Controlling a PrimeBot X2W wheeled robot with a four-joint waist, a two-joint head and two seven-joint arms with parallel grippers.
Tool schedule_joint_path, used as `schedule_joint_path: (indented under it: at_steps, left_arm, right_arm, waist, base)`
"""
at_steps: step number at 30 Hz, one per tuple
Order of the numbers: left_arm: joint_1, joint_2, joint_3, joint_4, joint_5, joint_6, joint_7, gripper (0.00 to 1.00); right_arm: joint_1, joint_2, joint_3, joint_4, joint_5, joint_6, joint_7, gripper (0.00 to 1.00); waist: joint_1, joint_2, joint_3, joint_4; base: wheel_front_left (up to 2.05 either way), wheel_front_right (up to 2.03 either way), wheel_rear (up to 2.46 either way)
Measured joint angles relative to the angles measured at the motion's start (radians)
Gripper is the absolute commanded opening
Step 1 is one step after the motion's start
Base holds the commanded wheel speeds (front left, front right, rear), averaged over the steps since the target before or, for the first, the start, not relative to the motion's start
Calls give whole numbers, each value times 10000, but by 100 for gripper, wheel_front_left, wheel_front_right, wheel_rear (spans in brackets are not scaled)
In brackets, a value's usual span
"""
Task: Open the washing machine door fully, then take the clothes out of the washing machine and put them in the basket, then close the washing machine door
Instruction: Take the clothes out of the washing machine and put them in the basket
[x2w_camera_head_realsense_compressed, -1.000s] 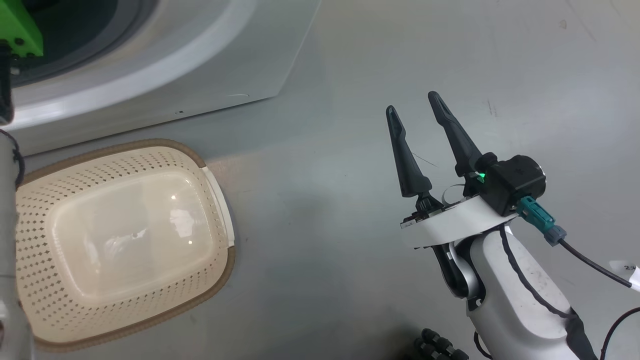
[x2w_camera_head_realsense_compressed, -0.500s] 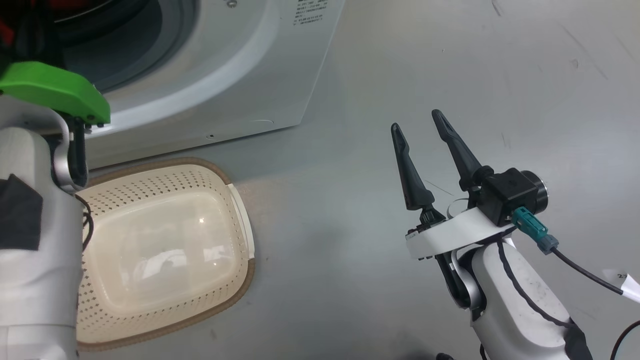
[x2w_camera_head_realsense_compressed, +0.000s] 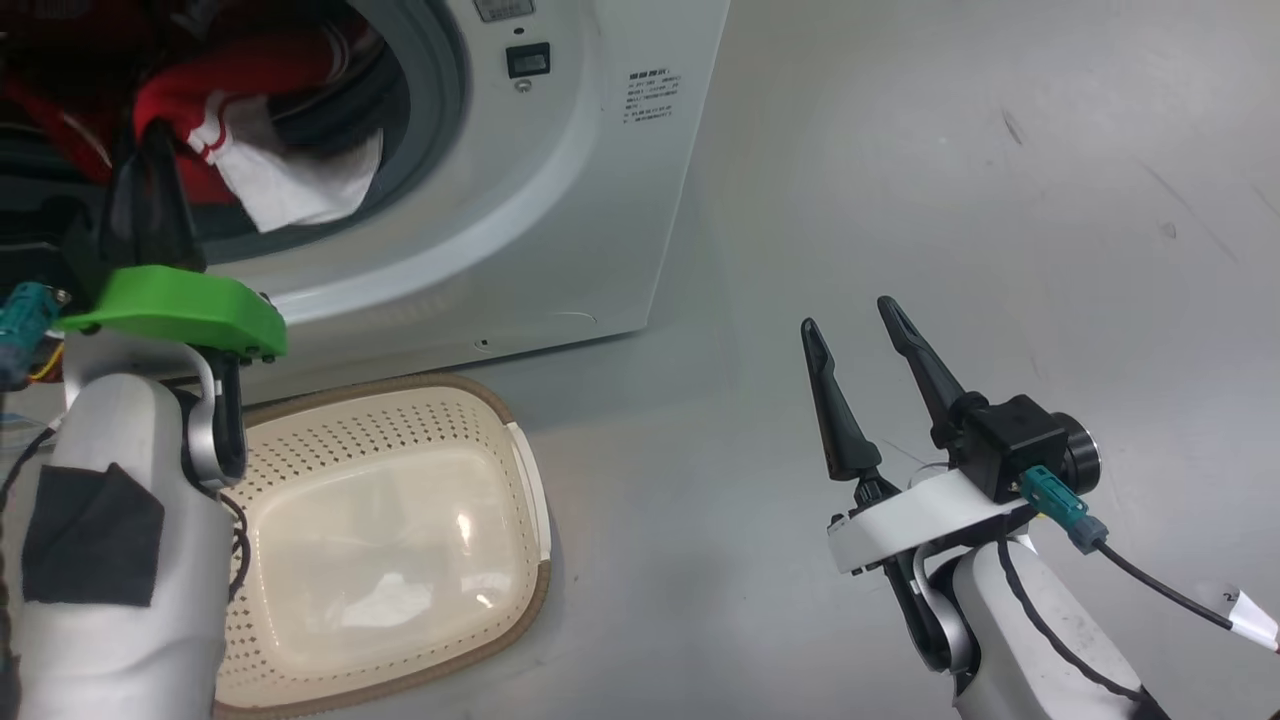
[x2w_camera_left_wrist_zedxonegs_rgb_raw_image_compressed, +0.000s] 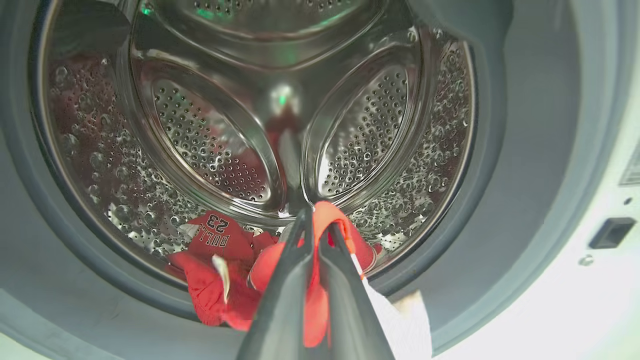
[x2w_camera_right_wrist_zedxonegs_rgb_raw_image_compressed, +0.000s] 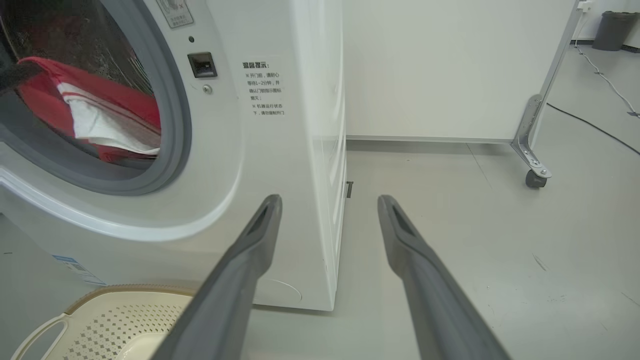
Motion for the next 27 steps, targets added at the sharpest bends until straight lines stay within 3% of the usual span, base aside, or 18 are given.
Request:
schedule_joint_path:
  at_steps: [27]
  left_arm:
    - [2076,-330,-190,-4067,556,334,-157,0]
  right_arm:
    - [1454,2,-190,405,4,205,2,100]
  waist:
    - [0,0,-2590,505]
  base:
    - [0,0,0]
